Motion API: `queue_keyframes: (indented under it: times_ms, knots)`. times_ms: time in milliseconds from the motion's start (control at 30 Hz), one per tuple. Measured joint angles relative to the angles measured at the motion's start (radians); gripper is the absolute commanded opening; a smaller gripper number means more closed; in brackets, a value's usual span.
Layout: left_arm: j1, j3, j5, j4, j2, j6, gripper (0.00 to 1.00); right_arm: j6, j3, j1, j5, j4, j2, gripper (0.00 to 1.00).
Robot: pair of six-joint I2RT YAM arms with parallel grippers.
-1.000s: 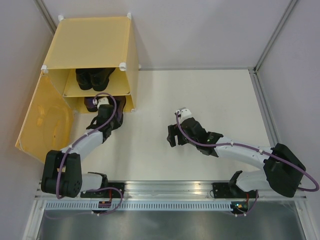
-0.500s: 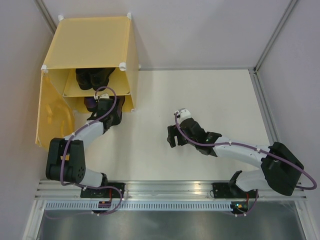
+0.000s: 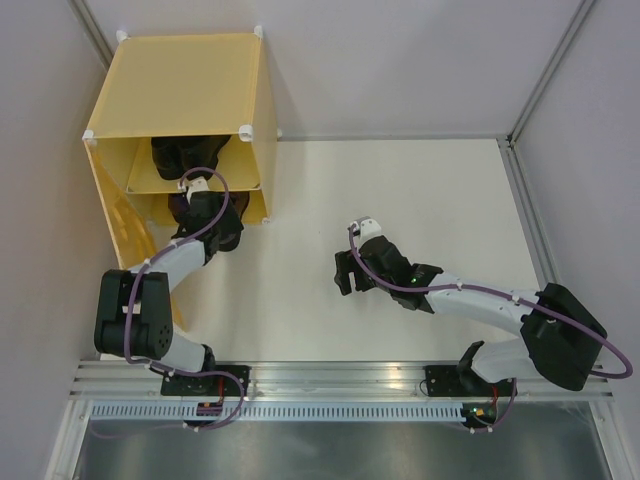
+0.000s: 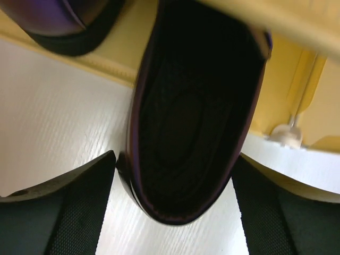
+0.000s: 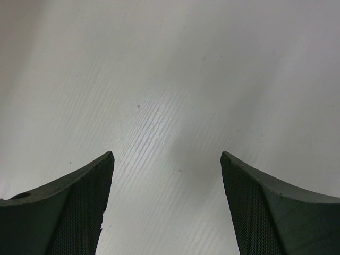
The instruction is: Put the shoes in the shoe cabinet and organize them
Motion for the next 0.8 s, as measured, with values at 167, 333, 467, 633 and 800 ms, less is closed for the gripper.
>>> queue_keyframes:
  times_ms: [167,333,467,633,800]
  knots:
    - [0.008,0.000,-0.035,0.084,0.000,0.001,0.93,0.000,0.000,0.000,0.000,0.000,0.005,0.85]
    - [0.008,0.006,-0.037,0.113,0.021,0.002,0.82,0.000,0.000,0.000,0.000,0.000,0.011,0.85]
    - [0.008,0.019,-0.037,0.109,0.030,0.009,0.64,0.000,0.000,0.000,0.000,0.000,0.011,0.85]
    - [0.010,0.022,-0.037,0.101,0.030,0.014,0.74,0.000,0.000,0.000,0.000,0.000,0.011,0.85]
    - [0.010,0.029,-0.034,0.080,0.026,0.009,0.97,0.000,0.000,0.000,0.000,0.000,0.011,0.85]
